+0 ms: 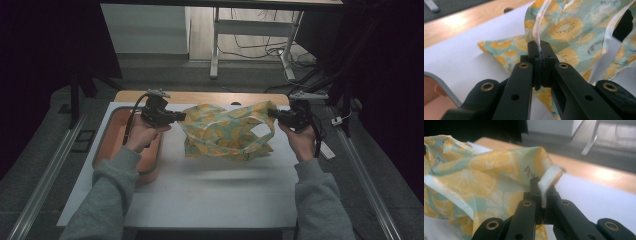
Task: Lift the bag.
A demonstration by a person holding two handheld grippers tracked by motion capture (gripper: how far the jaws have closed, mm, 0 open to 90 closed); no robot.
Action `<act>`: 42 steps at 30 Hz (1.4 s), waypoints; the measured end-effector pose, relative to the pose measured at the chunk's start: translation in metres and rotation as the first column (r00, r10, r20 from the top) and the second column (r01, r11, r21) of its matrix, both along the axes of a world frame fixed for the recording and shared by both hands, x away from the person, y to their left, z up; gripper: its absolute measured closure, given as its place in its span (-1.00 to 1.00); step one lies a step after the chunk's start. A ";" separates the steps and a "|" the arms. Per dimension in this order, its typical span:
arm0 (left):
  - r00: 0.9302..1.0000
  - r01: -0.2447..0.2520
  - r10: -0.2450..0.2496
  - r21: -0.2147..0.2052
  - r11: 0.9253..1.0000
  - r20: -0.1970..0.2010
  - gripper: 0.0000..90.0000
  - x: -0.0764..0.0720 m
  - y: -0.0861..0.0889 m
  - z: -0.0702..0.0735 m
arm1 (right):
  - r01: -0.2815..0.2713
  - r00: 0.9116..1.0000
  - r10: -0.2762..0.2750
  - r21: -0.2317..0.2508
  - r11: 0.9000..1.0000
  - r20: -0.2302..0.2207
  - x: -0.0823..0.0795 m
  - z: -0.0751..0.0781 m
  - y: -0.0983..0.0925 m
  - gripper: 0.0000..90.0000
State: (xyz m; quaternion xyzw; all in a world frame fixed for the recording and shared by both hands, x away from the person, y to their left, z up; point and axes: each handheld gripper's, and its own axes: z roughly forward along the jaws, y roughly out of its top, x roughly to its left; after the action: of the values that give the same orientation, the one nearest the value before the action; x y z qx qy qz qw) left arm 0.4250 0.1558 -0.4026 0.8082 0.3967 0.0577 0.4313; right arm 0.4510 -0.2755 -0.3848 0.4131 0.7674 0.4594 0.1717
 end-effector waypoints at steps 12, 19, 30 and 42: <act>1.000 -0.030 0.030 0.033 0.999 0.002 0.12 -0.001 -0.002 -0.014 | -0.064 0.997 0.065 0.019 0.998 -0.036 0.004 -0.023 0.006 0.73; 0.992 -0.061 0.062 -0.011 0.998 0.110 -0.69 -0.042 0.021 0.000 | -0.085 0.993 0.078 0.087 0.993 0.084 -0.026 -0.005 -0.009 -0.17; 0.999 -0.030 0.028 0.050 0.998 0.045 -0.63 -0.099 0.036 -0.034 | -0.165 0.985 0.163 0.024 0.986 0.057 -0.078 -0.031 -0.027 -0.18; 0.998 -0.053 0.052 0.048 0.997 0.031 -0.59 -0.113 0.043 -0.052 | -0.219 0.975 0.220 -0.029 0.975 0.015 -0.095 -0.066 -0.024 -0.16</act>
State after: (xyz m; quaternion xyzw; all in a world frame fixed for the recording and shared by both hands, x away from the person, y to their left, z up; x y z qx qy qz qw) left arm 0.3118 0.1989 -0.4548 0.8069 0.4099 0.0908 0.4155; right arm 0.3558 -0.2998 -0.4512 0.3194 0.8128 0.4688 0.1324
